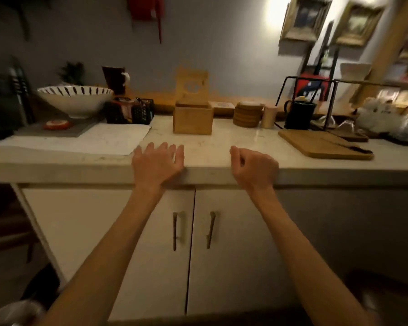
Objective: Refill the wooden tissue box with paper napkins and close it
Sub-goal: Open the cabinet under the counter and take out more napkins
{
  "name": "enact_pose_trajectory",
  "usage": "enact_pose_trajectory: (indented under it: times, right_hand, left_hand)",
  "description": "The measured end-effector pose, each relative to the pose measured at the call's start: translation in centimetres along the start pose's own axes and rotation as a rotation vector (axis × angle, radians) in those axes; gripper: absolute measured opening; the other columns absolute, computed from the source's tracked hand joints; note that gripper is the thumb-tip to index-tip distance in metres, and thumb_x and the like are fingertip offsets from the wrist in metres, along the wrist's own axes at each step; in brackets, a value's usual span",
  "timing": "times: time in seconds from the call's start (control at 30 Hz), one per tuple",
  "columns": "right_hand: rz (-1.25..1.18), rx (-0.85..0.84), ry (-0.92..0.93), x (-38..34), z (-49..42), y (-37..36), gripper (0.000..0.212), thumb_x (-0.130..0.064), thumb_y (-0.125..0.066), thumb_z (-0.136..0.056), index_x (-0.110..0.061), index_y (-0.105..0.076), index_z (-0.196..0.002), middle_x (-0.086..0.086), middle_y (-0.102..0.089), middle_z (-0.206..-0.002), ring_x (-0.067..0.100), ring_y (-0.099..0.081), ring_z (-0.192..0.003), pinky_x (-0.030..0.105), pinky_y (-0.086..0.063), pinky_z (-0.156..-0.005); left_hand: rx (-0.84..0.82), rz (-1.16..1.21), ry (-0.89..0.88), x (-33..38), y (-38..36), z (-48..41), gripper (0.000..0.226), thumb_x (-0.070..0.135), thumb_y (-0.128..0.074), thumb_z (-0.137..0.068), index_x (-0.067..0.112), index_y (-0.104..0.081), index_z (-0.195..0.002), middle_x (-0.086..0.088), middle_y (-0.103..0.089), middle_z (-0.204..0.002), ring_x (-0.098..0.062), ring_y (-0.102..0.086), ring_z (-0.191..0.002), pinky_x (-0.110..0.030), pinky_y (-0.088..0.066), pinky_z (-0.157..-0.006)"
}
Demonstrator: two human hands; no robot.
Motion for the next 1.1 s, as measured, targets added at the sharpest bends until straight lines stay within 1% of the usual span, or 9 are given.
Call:
enact_pose_trajectory:
  times: [0.13,0.3,0.53,0.67,0.73,0.8,0.9,1.0,1.1]
  right_hand:
    - [0.078,0.239,0.064,-0.5,1.7,1.9,0.052,-0.032,-0.053,-0.094,-0.016,-0.054,-0.045,-0.006,-0.033,-0.045,0.016,-0.032,-0.039,0.022,-0.021,-0.052]
    - [0.019,0.089,0.016,-0.7,-0.2,1.6,0.05,-0.027,-0.05,-0.092,-0.015,-0.054,-0.044,-0.004,-0.037,-0.042,0.019,-0.041,-0.037,0.023,-0.024,-0.05]
    - [0.007,0.173,0.054,-0.5,0.1,2.0,0.05,-0.027,-0.047,-0.092,-0.016,-0.052,-0.043,-0.001,-0.036,-0.041,0.018,-0.039,-0.037,0.023,-0.024,-0.05]
    - [-0.026,0.131,0.03,-0.6,0.1,1.6,0.051,-0.028,-0.045,-0.092,-0.011,-0.059,-0.047,-0.001,-0.038,-0.044,0.02,-0.04,-0.04,0.025,-0.026,-0.053]
    - [-0.033,0.108,0.034,-0.6,0.7,1.3,0.051,-0.031,-0.042,-0.094,-0.009,-0.064,-0.054,0.002,-0.045,-0.049,0.021,-0.046,-0.046,0.027,-0.032,-0.055]
    - [-0.116,0.087,0.0,-0.4,1.0,1.1,0.046,-0.033,-0.039,-0.098,-0.012,-0.075,-0.079,0.005,-0.067,-0.073,0.026,-0.065,-0.079,0.036,-0.045,-0.08]
    - [-0.429,0.071,-0.077,-0.4,5.8,1.0,0.038,-0.026,-0.038,-0.101,-0.017,-0.059,-0.131,0.0,-0.054,-0.142,0.018,-0.034,-0.143,0.039,-0.018,-0.12]
    - [-0.76,0.057,-0.026,-1.7,12.8,0.3,0.042,-0.001,-0.042,-0.094,-0.009,-0.058,-0.132,0.007,-0.055,-0.141,0.018,-0.042,-0.138,0.039,-0.036,-0.115]
    - [-0.996,-0.161,-0.228,-2.5,16.2,-2.9,0.043,-0.002,-0.044,-0.093,-0.01,-0.059,-0.132,0.005,-0.057,-0.138,0.012,-0.048,-0.131,0.041,-0.039,-0.112]
  left_hand:
    - [0.063,-0.074,-0.012,0.2,0.1,-0.6,0.066,0.052,-0.02,-0.098,0.011,-0.072,-0.09,-0.019,-0.068,-0.094,-0.032,-0.062,-0.086,-0.042,-0.039,-0.08]
    - [-0.023,-0.059,-0.028,-0.3,0.0,-2.1,0.063,0.048,-0.017,-0.097,0.014,-0.069,-0.099,-0.016,-0.067,-0.098,-0.033,-0.061,-0.09,-0.044,-0.041,-0.085]
    - [-0.046,-0.006,-0.016,0.0,-0.2,-1.3,0.057,0.047,-0.018,-0.097,0.015,-0.061,-0.077,-0.013,-0.065,-0.085,-0.027,-0.055,-0.076,-0.043,-0.042,-0.083]
    - [0.324,0.247,0.062,-1.1,3.6,2.3,0.034,0.027,-0.039,-0.097,0.015,-0.063,-0.116,-0.011,-0.067,-0.107,-0.027,-0.06,-0.1,-0.038,-0.043,-0.09]
    - [0.537,0.318,0.255,-2.9,2.7,9.1,0.049,0.014,-0.05,-0.089,0.012,-0.047,-0.138,-0.01,-0.059,-0.125,-0.024,-0.05,-0.114,-0.031,-0.034,-0.099]
    - [0.4,0.445,0.584,-5.4,-3.7,14.8,0.047,0.014,-0.052,-0.087,0.007,-0.049,-0.133,-0.015,-0.055,-0.127,-0.031,-0.048,-0.118,-0.037,-0.033,-0.101]
    - [-0.172,0.915,0.723,-3.9,-14.1,18.2,0.034,0.032,-0.037,-0.1,0.008,-0.06,-0.095,-0.012,-0.062,-0.098,-0.031,-0.06,-0.092,-0.041,-0.048,-0.086]
    - [-0.471,1.198,0.644,-1.8,-14.8,18.5,0.06,0.053,-0.017,-0.102,0.016,-0.055,-0.076,-0.006,-0.056,-0.077,-0.02,-0.053,-0.072,-0.037,-0.043,-0.079]
    - [-0.559,1.206,0.622,-3.5,-11.4,21.2,0.07,0.06,-0.011,-0.099,0.012,-0.062,-0.092,-0.01,-0.063,-0.091,-0.026,-0.06,-0.09,-0.039,-0.046,-0.095]
Point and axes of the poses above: each hand's wrist, its own z-axis away from the middle knuckle, its own y-axis out of the back of the hand, x = y × z, the point moved 10 cm from there along -z, towards the middle knuckle
